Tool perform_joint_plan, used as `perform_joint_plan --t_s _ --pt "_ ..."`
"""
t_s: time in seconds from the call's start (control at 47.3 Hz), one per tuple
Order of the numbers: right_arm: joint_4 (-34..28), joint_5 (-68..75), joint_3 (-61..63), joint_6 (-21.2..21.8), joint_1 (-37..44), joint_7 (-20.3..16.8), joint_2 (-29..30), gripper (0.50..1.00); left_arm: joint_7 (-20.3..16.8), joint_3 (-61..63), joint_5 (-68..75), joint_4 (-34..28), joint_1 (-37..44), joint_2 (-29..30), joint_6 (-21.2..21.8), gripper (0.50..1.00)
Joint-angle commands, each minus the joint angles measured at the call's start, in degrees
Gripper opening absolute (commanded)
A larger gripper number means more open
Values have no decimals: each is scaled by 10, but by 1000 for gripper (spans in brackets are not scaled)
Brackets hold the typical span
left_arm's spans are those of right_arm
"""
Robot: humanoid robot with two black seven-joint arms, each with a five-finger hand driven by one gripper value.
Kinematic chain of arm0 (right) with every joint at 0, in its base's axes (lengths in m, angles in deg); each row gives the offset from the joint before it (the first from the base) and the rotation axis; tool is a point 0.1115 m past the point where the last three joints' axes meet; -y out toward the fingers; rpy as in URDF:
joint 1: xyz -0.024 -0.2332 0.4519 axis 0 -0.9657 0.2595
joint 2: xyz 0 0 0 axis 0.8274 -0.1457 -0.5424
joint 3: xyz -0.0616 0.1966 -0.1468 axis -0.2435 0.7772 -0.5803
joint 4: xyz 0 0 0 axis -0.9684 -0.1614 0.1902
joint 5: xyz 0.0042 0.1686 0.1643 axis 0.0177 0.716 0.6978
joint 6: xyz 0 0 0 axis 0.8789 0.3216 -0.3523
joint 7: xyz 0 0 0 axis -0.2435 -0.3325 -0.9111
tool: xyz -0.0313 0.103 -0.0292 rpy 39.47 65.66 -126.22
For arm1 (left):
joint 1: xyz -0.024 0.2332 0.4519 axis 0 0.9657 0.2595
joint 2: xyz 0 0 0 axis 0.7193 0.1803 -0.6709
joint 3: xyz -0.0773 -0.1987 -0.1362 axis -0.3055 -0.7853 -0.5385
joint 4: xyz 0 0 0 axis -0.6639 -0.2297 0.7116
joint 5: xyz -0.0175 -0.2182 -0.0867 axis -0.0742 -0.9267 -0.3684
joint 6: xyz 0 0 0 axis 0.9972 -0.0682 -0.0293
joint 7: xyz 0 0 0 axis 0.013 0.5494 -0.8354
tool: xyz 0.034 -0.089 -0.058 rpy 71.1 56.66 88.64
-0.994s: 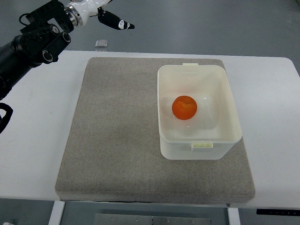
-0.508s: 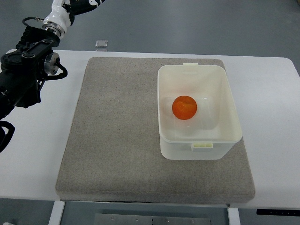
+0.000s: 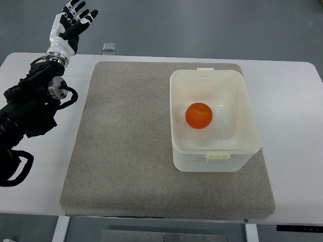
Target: Put orange in box with left hand
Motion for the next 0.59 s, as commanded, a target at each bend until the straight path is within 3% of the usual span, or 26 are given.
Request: perform_joint_plan --t_s 0.0,0.106,0.275,0.296,0.317,0.338,0.423,0.571 --pt "0 0 1 0 0 0 0 926 13 -32 -18 4 4 -3 0 851" --pt "0 0 0 0 0 0 0 926 60 -64 -47 -1 10 -15 6 823" --pt "0 0 0 0 0 0 0 926 63 -78 -76 1 24 -15 -23 823" --pt "0 0 0 0 0 0 0 926 71 -79 -78 -2 23 -17 -22 793" --pt "0 0 0 1 0 0 0 926 77 -80 -80 -3 21 -17 -15 731" --pt "0 0 0 0 0 0 0 926 86 -80 -82 -2 21 -17 -1 707" --pt "0 0 0 0 0 0 0 926 121 -87 -86 4 20 -17 59 716" --pt "0 0 0 0 0 0 0 926 148 -98 -90 4 20 -21 85 718"
